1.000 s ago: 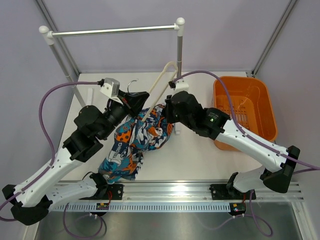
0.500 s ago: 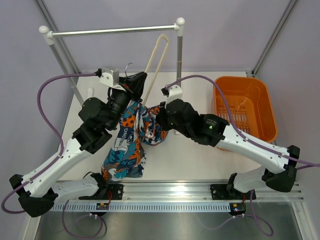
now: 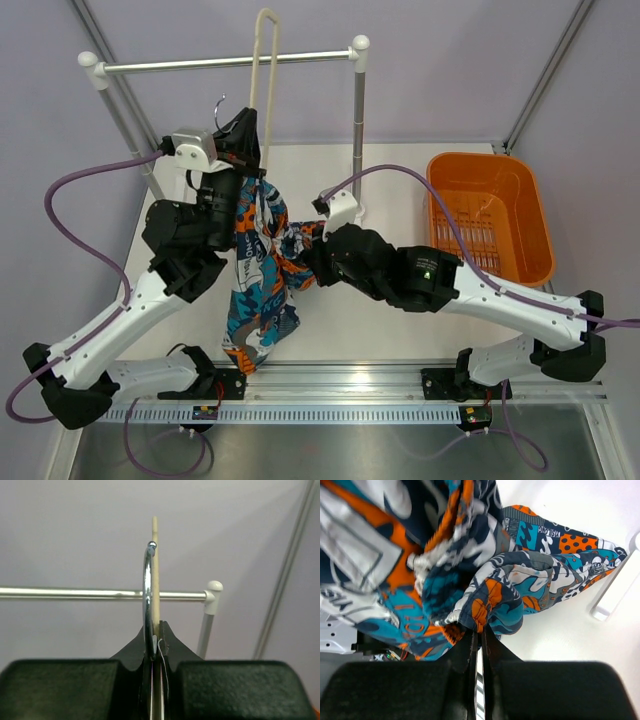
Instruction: Remove the shorts from the hanger
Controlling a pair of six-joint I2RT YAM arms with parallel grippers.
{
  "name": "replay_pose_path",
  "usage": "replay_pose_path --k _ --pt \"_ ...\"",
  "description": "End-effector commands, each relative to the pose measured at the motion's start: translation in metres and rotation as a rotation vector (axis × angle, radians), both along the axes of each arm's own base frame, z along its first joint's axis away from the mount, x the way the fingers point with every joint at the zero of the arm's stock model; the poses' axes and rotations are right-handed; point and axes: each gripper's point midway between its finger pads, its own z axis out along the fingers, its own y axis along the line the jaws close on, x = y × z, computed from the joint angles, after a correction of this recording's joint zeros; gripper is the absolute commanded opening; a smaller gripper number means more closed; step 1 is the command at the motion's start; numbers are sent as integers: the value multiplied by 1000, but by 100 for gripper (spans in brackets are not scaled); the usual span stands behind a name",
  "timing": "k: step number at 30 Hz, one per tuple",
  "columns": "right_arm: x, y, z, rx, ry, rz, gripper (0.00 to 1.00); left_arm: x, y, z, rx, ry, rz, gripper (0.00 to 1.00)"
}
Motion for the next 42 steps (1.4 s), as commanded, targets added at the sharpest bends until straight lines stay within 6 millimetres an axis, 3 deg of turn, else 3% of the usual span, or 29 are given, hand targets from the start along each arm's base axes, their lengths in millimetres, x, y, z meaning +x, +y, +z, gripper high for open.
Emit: replay_pose_path --k 1,13,19,25,28,36,40,42 --pt "-9 -11 30 69 -24 -38 0 -20 43 58 -119 -168 129 0" --pt "-53 -30 9 22 15 -54 0 -21 63 73 -108 -240 242 0" --pt "-63 -47 -16 -25 54 -93 0 -20 65 83 -123 -263 255 0" --pt "-77 -60 -62 -86 125 -119 0 -21 67 90 -141 -285 253 0" --pt "-78 -68 -74 -86 145 -145 0 -20 64 93 -129 -283 240 0" --pt "-56 -100 -35 -49 40 -258 0 -22 64 99 -114 -262 215 0" --pt "-29 -118 12 -36 -70 -339 0 -17 57 85 -111 -185 159 0" --pt "-14 -124 32 -17 -109 -371 0 -13 44 71 -74 -127 100 0"
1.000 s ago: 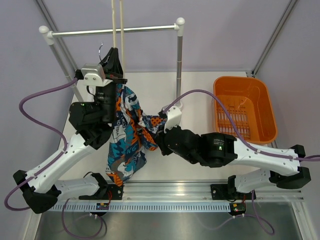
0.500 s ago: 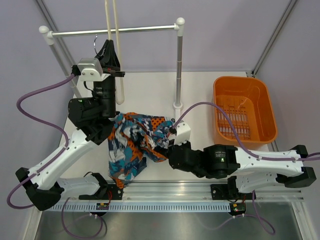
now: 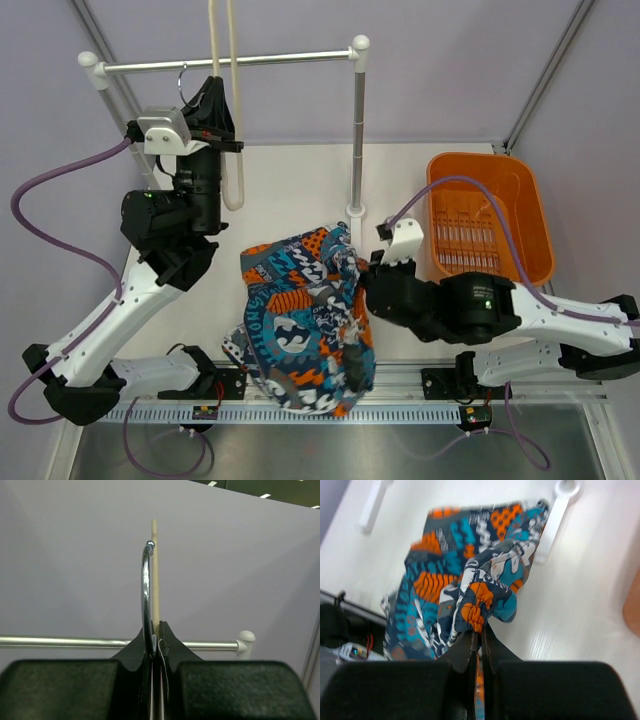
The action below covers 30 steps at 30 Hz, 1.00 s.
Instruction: Remove the shorts from the hanger
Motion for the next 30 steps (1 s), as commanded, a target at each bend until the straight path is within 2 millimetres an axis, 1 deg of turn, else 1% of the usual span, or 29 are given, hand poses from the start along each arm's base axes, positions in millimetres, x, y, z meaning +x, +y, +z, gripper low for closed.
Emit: replay_pose_path --k 1,2,3,4,5,6,7,8,9,10,11,12,13,14,15,16,17,18,19,20,21,22,23,24,26,27,28,29,30 --pt "43 -30 64 19 -186 -120 0 -14 0 5 -38 28 -110 0" --pt "59 -33 81 74 -206 -159 0 -11 -7 -8 -7 78 -134 0" --pt "68 -38 93 86 -231 -171 0 -11 -9 -13 -16 100 -161 0" --pt "77 -46 114 82 -279 -176 0 -15 -8 -16 -15 120 -177 0" --pt "91 -57 132 107 -313 -227 0 -13 -13 -30 11 172 -193 0" --pt "97 -60 144 95 -340 -243 0 -15 -15 -36 5 194 -223 0" --pt "100 -73 174 97 -400 -258 0 -20 -15 -39 12 211 -244 0" --pt "107 -80 197 125 -448 -305 0 -19 -21 -54 39 267 -267 0" --pt "109 -89 213 73 -505 -308 0 -19 -24 -61 39 293 -286 0" --pt "108 -104 254 164 -576 -357 0 -21 -26 -67 53 316 -303 0" --pt "109 -119 274 170 -621 -423 0 -22 -28 -80 70 366 -316 0" --pt "110 -135 291 73 -693 -445 0 -24 -28 -87 71 387 -323 0" --pt "107 -149 312 88 -747 -488 0 -26 -29 -91 74 402 -335 0" --pt "101 -168 347 219 -824 -568 0 -29 -32 -100 95 430 -350 0" --pt "101 -176 362 219 -872 -607 0 -33 -31 -104 85 442 -363 0" --pt "91 -210 388 226 -942 -691 0 -35 -30 -107 85 454 -369 0" --pt "88 -217 404 221 -992 -698 0 -38 -34 -115 102 478 -389 0" --pt "95 -212 410 179 -1018 -706 0 -41 -34 -119 105 488 -401 0" --pt "85 -237 431 195 -1080 -766 0 -44 -36 -125 121 508 -414 0" --pt "84 -245 439 184 -1107 -799 0 -46 -37 -129 128 517 -423 0" --pt "95 -239 441 122 -1126 -818 0 -47 -38 -134 134 529 -430 0" --pt "87 -264 451 121 -1165 -903 0 -49 -39 -140 146 544 -436 0" --pt "99 -257 454 82 -1186 -911 0 -50 -40 -143 151 553 -445 0" --pt "91 -271 464 120 -1215 -951 0 -52 -40 -147 158 557 -451 0" --pt "105 -281 464 51 -1227 -1011 0 -53 -41 -154 180 575 -454 0" --pt "105 -288 465 77 -1231 -1028 0 -55 -39 -156 185 575 -452 0" --pt "110 -289 464 77 -1235 -1028 0 -55 -38 -159 195 584 -446 0" --pt "111 -299 464 63 -1240 -1057 0 -55 -37 -162 202 587 -440 0" --pt "119 -297 461 130 -1236 -1043 0 -55 -36 -162 203 586 -436 0"
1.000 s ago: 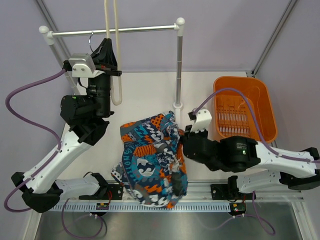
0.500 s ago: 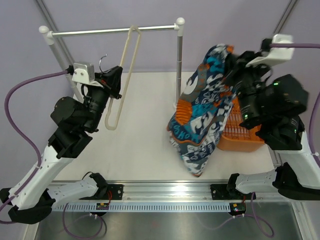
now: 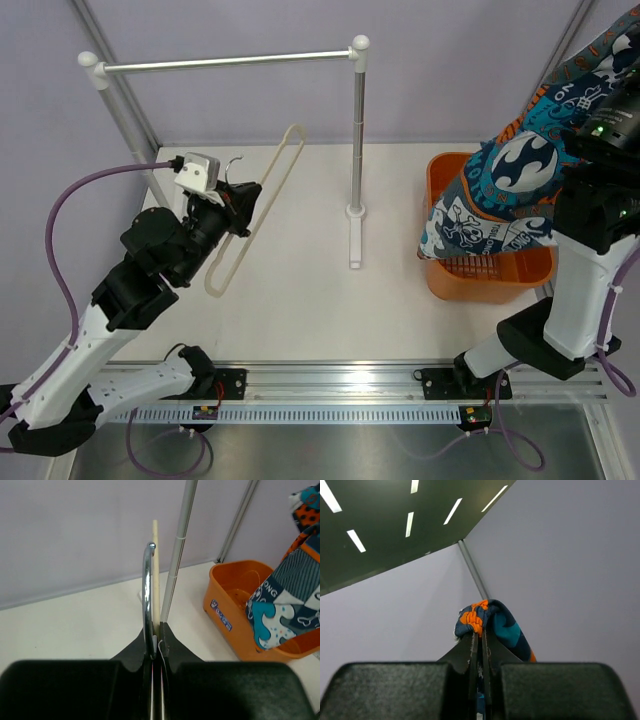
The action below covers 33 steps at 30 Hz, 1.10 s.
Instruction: Remove the shorts from the hanger
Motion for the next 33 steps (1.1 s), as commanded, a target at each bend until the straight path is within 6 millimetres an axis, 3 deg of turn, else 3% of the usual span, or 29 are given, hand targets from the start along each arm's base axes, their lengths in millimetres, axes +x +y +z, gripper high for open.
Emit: replay_pose_path --k 1,9,11,12,14,15,18,20,21,22,27,28,29,30,32,33 --pt "33 13 -7 -55 24 68 0 -11 4 8 -22 -28 -30 0" --pt "123 37 -76 -51 239 147 0 -13 12 -2 8 -23 -9 0" --pt "128 42 -86 -35 249 184 0 -14 13 -4 8 -21 -9 0" --pt "141 47 -105 -38 298 196 0 -14 13 -4 6 -20 -7 0" --pt "142 55 -113 -32 298 256 0 -14 14 -4 8 -21 -6 0" --pt "151 59 -129 -34 348 268 0 -13 14 -6 10 -18 -4 0" --pt "165 70 -152 -40 425 312 0 -12 14 -7 13 -17 0 0" --pt "166 68 -162 -24 449 300 0 -12 14 -9 14 -14 0 0" --pt "172 66 -181 -11 493 286 0 -12 14 -9 14 -14 2 0" --pt "167 60 -186 23 495 277 0 -12 14 -9 15 -13 2 0" --pt "174 32 -285 190 660 274 0 -8 12 -13 28 2 9 0" --pt "172 33 -297 208 680 307 0 -6 10 -13 34 9 11 0" --pt "176 31 -331 252 742 310 0 -6 10 -13 34 13 13 0" --pt "174 22 -351 279 783 291 0 -5 8 -17 50 28 15 0" --pt "170 20 -381 342 817 317 0 -1 8 -14 59 40 28 0" --pt "169 20 -415 366 873 320 0 0 9 -17 70 52 34 0"
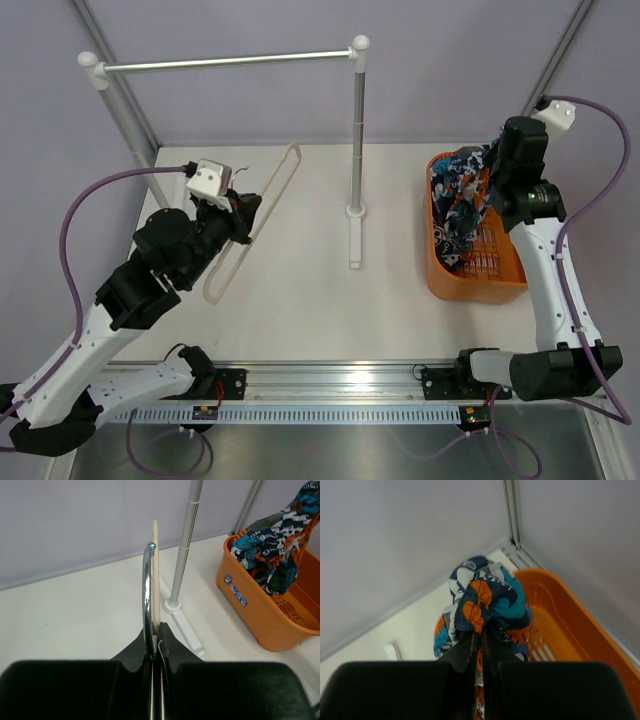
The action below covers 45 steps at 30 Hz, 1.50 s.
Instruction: Remove the shorts from the hanger
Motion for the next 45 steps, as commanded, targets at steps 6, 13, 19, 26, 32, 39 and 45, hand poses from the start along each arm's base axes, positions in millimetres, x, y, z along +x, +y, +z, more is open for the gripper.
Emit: replay_pose_path --k 6,13,19,26,32,39,45 --pt "-25 38 -143 329 185 146 0 15 -4 26 1 11 55 0" --pt "-54 46 -172 366 235 176 53 34 -31 37 88 96 3 0" --pt "-70 48 -133 344 141 224 77 62 -36 53 69 126 -11 0" --pt "-85 52 -88 322 57 273 83 107 -40 70 12 94 29 0" --pt "-98 56 -65 317 4 309 84 153 -44 76 -1 36 105 0" --pt "-110 56 -49 296 -24 326 84 168 -40 102 -16 -38 134 0" --pt "-115 59 -42 292 -39 348 84 165 -36 113 -16 -73 138 0"
